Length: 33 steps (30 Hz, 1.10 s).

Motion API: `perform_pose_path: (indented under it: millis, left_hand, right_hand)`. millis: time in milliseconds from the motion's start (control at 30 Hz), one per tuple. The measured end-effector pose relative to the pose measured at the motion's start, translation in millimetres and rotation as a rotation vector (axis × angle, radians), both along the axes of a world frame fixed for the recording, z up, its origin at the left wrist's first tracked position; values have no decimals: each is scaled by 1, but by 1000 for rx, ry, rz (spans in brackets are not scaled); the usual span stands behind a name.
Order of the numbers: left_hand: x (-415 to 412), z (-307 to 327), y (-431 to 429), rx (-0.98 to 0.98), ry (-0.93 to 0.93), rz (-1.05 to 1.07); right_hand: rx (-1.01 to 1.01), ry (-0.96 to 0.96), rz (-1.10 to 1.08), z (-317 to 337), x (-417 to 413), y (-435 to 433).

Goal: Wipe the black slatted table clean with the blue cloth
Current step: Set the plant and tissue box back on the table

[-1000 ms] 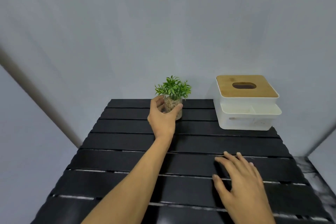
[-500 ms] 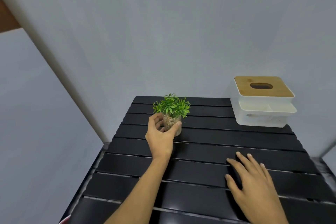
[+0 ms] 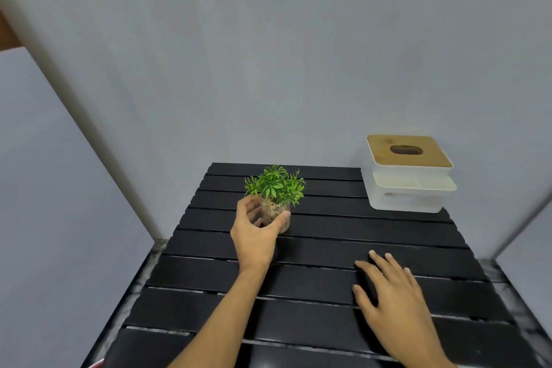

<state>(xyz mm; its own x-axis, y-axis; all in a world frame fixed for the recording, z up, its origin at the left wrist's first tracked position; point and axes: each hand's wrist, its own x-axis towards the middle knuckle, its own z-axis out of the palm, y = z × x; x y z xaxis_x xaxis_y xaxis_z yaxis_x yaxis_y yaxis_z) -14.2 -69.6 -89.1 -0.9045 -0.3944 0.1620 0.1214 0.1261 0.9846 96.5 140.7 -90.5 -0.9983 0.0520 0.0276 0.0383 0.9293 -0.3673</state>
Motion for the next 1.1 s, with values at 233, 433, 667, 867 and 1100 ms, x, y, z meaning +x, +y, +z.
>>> perform_pose_path:
  millis: [233, 433, 667, 867, 1100]
  left_hand:
    - [0, 2, 2, -28, -9, -27]
    - [27, 2, 11, -12, 0, 51]
    - [57, -1, 56, -99, 54, -279]
    - [12, 19, 108, -225, 35, -497]
    - [-53, 31, 150, -316, -10, -584]
  right_hand:
    - [-6, 38, 13, 4, 3, 1]
    - [-74, 46, 27, 4, 3, 7]
    - [-305, 189, -135, 21, -8, 55]
    - [-381, 286, -236, 42, -48, 109]
    - [-479, 312, -251, 51, -102, 151]
